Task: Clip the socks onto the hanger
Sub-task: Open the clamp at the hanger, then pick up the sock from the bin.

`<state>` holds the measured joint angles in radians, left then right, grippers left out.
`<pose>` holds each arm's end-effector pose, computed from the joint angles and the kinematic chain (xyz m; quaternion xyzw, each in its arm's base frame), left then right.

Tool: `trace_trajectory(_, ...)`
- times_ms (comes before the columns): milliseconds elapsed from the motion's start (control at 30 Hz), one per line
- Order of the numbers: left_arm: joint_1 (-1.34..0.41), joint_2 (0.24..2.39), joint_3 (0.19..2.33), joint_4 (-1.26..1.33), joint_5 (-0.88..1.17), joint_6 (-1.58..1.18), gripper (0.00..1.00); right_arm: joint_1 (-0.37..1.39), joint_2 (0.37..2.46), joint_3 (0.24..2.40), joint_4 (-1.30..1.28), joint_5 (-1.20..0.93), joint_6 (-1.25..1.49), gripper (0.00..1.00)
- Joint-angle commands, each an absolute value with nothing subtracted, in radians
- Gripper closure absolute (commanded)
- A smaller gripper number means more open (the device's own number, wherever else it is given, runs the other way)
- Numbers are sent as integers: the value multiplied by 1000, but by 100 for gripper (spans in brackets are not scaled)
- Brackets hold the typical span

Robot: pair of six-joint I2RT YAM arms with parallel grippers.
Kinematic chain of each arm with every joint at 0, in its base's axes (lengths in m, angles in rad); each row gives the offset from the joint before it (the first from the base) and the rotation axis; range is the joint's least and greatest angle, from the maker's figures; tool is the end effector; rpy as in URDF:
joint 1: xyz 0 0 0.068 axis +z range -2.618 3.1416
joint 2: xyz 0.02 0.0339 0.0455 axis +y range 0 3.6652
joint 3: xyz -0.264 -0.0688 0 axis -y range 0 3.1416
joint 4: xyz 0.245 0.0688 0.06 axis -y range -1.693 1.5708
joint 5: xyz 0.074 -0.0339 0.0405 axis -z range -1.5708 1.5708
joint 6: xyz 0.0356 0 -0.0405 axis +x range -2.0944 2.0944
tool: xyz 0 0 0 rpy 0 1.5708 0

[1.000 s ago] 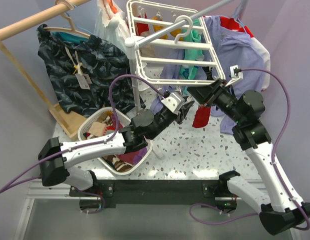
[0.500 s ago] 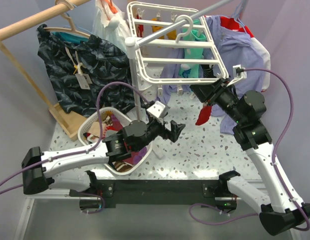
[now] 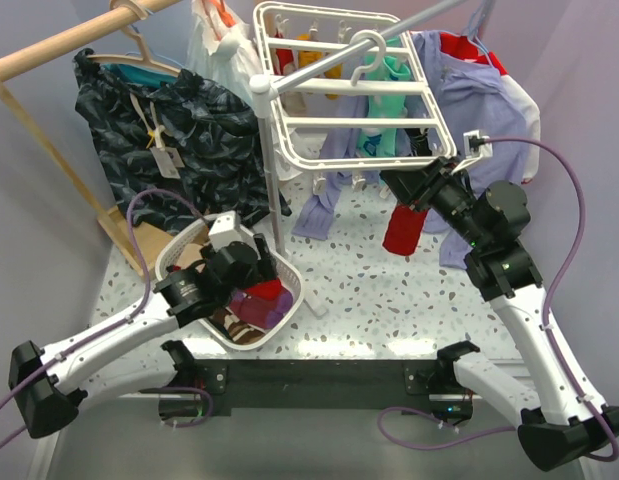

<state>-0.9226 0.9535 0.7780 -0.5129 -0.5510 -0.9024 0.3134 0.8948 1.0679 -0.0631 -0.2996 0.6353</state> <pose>0.1353 -0.1478 0.2788 -0.1074 0.8713 -0.1746 0.4460 0.1805 0.0696 0.4326 -0.0040 0.6690 0.4250 0.6098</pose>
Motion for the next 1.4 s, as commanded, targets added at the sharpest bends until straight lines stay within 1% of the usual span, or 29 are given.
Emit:
trace_trajectory(0,-802,874,733,-727,-615,-1000,0,311,900,1054,-74,-288,607,94)
trace_trajectory(100,-698,877,744,-756,-655,-913,1,311,903,1055,-78,-290,600,94)
trace_trajectory(133,-639,876,747,-755,-660,-893,1,311,907,1057,-81,-294,600,94)
trace_trajectory(333,-422,919,706,-583,-617,-717,11,311,910,1057,-78,-299,600,93)
trace_trajectory(367,-401,958,707,-566,-598,-701,16,311,910,1057,-77,-304,600,93)
trace_trajectory(433,-353,1000,718,-532,-592,-681,19,311,913,1058,-78,-308,601,93)
trace_trajectory(467,-342,1034,718,-522,-589,-680,24,311,913,1058,-80,-308,600,93)
trace_trajectory(533,-324,1061,713,-488,-591,-684,28,311,913,1058,-81,-308,597,92)
trace_trajectory(633,-292,1113,701,-460,-581,-710,38,313,911,1057,-78,-308,595,92)
trace_trajectory(700,-285,1126,690,-437,-591,-739,41,313,911,1054,-80,-308,594,92)
trace_trajectory(733,-284,1137,672,-422,-601,-747,44,313,910,1052,-78,-308,594,92)
trace_trajectory(833,-279,1172,653,-385,-597,-787,47,313,911,1042,-71,-311,597,92)
trace_trajectory(1000,-279,1235,637,-339,-586,-821,50,311,911,1034,-71,-311,595,92)
trace_trajectory(1100,-276,1276,637,-334,-600,-834,55,313,914,1031,-69,-311,598,92)
trace_trajectory(1133,-278,1290,635,-336,-601,-836,60,311,914,1029,-69,-311,598,92)
trace_trajectory(1200,-279,1292,637,-345,-604,-845,66,311,913,1026,-69,-310,598,92)
trace_trajectory(1233,-279,1283,638,-350,-613,-847,74,313,913,1026,-69,-310,598,92)
trace_trajectory(1300,-278,1258,649,-367,-626,-828,81,313,911,1028,-69,-308,597,92)
trace_trajectory(1333,-281,1229,658,-376,-647,-816,88,313,911,1029,-71,-308,595,92)
trace_trajectory(1367,-282,1217,669,-408,-661,-799,92,313,913,1029,-68,-308,597,92)
